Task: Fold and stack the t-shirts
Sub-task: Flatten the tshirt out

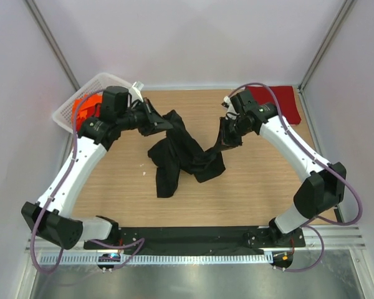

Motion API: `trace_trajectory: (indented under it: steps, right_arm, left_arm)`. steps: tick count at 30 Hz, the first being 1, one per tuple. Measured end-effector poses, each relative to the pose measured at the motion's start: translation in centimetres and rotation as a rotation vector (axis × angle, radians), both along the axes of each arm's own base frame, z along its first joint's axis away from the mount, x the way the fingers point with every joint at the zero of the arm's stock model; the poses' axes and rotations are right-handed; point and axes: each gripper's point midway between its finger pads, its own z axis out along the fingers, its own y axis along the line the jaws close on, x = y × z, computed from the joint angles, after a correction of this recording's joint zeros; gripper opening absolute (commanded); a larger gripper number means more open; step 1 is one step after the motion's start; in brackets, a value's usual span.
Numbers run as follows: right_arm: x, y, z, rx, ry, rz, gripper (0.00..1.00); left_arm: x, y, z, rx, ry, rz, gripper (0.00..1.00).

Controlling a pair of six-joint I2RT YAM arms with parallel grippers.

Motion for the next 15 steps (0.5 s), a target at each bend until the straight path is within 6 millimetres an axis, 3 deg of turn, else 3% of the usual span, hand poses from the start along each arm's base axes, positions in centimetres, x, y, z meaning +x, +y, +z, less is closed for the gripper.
trace_trajectory:
  steps: [3,5,8,11,13,15]
  right_arm:
    - [-1.8,0.3,-1.6,0.011,0.058,0.049,0.01]
    - [-3.8,1.2,-2.7,0.015,0.106,0.113,0.01]
    - [-8.6,4.8,-3.0,0.034,0.141,0.297,0.01]
    - [-13.0,10.0,-0.8,0.140,0.111,0.490,0.01]
    - [-14.9,13.7,2.2,0.242,0.062,0.594,0.01]
    - [-15.8,17.0,5.6,0.343,0.022,0.659,0.01]
  left_arm:
    - [0.3,1.8,0.9,0.053,-0.035,0.079,0.00]
    - [0.6,3.4,2.7,0.079,-0.094,0.147,0.00]
    - [0.7,6.8,7.3,0.101,-0.229,0.286,0.00]
    - [-1.0,9.9,12.1,0.121,-0.362,0.401,0.00]
    - [-2.4,11.6,14.8,0.133,-0.439,0.461,0.00]
    - [-3.9,13.9,18.9,0.133,-0.558,0.555,0.00]
